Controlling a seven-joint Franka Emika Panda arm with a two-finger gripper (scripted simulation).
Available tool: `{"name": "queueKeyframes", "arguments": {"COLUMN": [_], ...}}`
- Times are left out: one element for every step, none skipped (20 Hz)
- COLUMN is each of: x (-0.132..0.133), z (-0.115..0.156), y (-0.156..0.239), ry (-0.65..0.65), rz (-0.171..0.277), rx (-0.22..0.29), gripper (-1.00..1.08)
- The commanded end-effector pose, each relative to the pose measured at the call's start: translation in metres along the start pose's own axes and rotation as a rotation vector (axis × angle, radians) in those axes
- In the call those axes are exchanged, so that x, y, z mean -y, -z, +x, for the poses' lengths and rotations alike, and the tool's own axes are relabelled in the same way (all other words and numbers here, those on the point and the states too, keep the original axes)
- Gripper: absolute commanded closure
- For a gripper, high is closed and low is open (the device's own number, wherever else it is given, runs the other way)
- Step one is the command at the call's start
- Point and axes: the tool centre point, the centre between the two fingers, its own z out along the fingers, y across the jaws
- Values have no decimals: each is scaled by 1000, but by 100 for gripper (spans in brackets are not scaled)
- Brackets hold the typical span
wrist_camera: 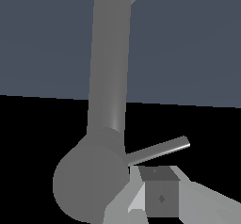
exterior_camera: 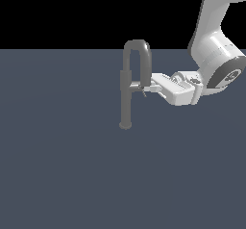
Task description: Turn on the faucet by rotating a designated handle.
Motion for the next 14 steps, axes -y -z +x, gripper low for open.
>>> {"name": "queueKeyframes", "arguments": {"x": [3, 4, 5, 5, 6, 7, 8, 8, 8, 2, 4, 6, 9, 11], "z": [24, 29, 33, 38, 43, 47, 52, 56, 56, 12, 15, 19, 22, 26], "y": [-3, -3, -3, -3, -3, -3, -3, -3, -3, 3, 2, 2, 1, 1], "ry": [-26, -31, -35, -40, -45, -50, -55, -59, -59, -18, -21, -23, -26, -29], "rz": [10, 12, 13, 14, 16, 17, 19, 20, 20, -13, -11, -9, -6, -4], "rx": [-3, -2, -2, -2, -2, -2, -1, -1, -1, 26, 24, 22, 21, 19], "gripper": [108, 108, 108, 108, 108, 108, 108, 108, 108, 108, 108, 108, 108, 108]}}
